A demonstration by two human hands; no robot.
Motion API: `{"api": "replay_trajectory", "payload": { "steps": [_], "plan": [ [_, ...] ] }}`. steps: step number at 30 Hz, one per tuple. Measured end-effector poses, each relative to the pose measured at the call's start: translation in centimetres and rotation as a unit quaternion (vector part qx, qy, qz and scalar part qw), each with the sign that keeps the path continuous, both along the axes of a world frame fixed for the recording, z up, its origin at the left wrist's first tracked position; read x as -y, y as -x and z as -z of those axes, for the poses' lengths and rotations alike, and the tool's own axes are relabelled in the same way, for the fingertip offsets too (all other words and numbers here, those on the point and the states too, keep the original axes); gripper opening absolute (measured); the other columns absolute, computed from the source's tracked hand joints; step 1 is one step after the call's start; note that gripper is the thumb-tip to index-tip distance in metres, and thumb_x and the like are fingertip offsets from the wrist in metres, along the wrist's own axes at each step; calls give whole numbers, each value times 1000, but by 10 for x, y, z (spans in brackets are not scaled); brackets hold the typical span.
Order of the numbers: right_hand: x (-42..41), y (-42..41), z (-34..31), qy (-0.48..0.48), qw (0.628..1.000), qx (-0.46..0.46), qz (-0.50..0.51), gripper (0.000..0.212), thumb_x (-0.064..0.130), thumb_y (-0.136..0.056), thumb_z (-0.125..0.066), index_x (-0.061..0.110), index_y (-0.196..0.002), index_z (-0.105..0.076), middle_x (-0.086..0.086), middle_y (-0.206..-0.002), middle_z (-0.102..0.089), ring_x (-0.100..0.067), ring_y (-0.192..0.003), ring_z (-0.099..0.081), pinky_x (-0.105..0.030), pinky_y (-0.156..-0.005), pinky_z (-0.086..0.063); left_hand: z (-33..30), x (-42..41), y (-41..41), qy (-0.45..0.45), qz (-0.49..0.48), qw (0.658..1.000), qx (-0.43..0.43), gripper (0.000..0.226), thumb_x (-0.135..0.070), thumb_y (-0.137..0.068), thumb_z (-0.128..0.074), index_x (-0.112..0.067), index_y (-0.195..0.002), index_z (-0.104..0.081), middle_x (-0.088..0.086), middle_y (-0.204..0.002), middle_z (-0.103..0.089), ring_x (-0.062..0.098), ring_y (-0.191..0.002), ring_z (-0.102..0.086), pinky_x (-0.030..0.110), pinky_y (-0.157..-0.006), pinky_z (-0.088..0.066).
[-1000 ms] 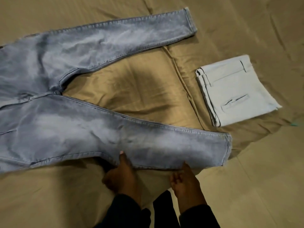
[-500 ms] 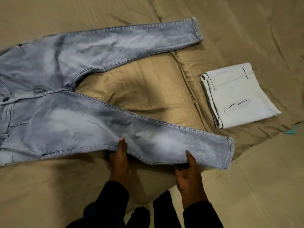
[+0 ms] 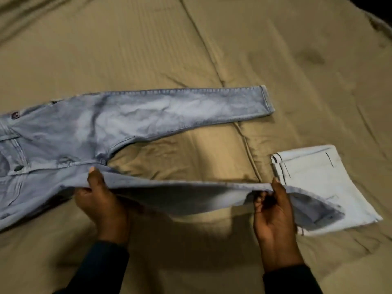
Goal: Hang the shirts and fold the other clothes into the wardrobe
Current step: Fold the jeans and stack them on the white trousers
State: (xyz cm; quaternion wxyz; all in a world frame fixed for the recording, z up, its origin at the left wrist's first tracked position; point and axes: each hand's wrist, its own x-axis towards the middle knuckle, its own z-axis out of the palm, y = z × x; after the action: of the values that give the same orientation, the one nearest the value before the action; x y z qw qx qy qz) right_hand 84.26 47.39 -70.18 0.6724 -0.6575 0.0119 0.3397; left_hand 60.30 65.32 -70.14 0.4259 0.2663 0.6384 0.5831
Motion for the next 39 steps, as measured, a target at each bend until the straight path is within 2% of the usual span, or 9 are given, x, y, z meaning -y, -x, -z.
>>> {"api": "replay_trajectory", "payload": {
  "steps": [3, 5, 9, 16, 23, 27, 33, 36, 39],
  "plan": [
    [-80, -44, -13, -38, 991, -64, 111, 24, 19, -98, -58, 29, -78, -49, 10, -60, -49, -5, -60, -50, -18, -50, -45, -6, -56, -35, -40, 12, 997, -69, 20, -28, -101, -54, -12, -112, -60, 2, -113, -64, 10, -102, -63, 24, -87, -50],
    [-134, -66, -22, -72, 985, -89, 128, 24, 13, -96, -62, 20, -77, -48, 6, -51, -48, -9, -48, -48, -21, -44, -41, 1, -96, -51, -63, 10, 994, -83, 36, -30, -100, -53, -6, -125, -59, 3, -122, -65, 13, -111, -63, 20, -91, -50],
    [-232, -99, -24, -85, 995, -36, 37, 17, 23, -98, -62, 13, -86, -55, 0, -61, -53, -12, -53, -52, -25, -54, -46, 27, -175, -79, -12, 185, 970, -159, 31, -51, -100, -47, -22, -112, -47, 7, -113, -63, 23, -105, -62, 40, -96, -52],
    [-269, -63, 48, 80, 972, 181, -130, 15, 19, -91, -61, 25, -86, -48, -4, -84, -58, -25, -82, -61, -45, -80, -53, 113, -98, -117, -115, 269, 782, -550, 48, -35, -103, -50, -3, -138, -50, 18, -149, -45, 35, -137, -41, 46, -116, -30],
    [-228, -21, 90, 102, 995, 1, -4, 19, 27, -101, -57, 9, -98, -52, -9, -69, -59, -14, -48, -56, -24, -43, -42, 157, -99, -112, -140, 247, 727, -625, 52, -34, -102, -41, -4, -144, -48, 16, -156, -40, 37, -144, -35, 48, -119, -25],
    [-234, -19, 81, 86, 989, -121, 1, 39, 32, -97, -63, 0, -117, -54, -8, -71, -66, -13, -51, -64, -20, -43, -47, 163, -100, -112, -121, 257, 716, -637, 56, -36, -101, -39, -7, -148, -44, 15, -159, -35, 35, -147, -29, 46, -120, -20],
    [-240, -24, 69, 110, 971, -210, -28, 24, 32, -90, -70, 21, -75, -55, 7, -49, -51, -5, -41, -50, -14, -41, -40, 156, -103, -114, -112, 284, 745, -593, 53, -36, -100, -42, -10, -145, -48, 11, -159, -36, 30, -148, -28, 46, -121, -16],
    [-233, -4, 64, 104, 953, -273, -81, 30, 31, -90, -68, 20, -68, -52, 7, -44, -46, -4, -35, -44, -14, -38, -37, 134, -98, -107, -129, 286, 846, -431, 36, -26, -104, -46, -12, -134, -58, 4, -150, -49, 21, -143, -38, 41, -121, -23],
    [-224, 42, 68, 99, 929, -311, -174, 22, 30, -92, -65, 21, -75, -56, 8, -49, -50, -4, -39, -47, -15, -39, -38, 113, -82, -88, -103, 191, 933, -288, 21, -13, -105, -47, -8, -114, -65, 7, -118, -63, 20, -114, -57, 42, -100, -45]
  ]
}}
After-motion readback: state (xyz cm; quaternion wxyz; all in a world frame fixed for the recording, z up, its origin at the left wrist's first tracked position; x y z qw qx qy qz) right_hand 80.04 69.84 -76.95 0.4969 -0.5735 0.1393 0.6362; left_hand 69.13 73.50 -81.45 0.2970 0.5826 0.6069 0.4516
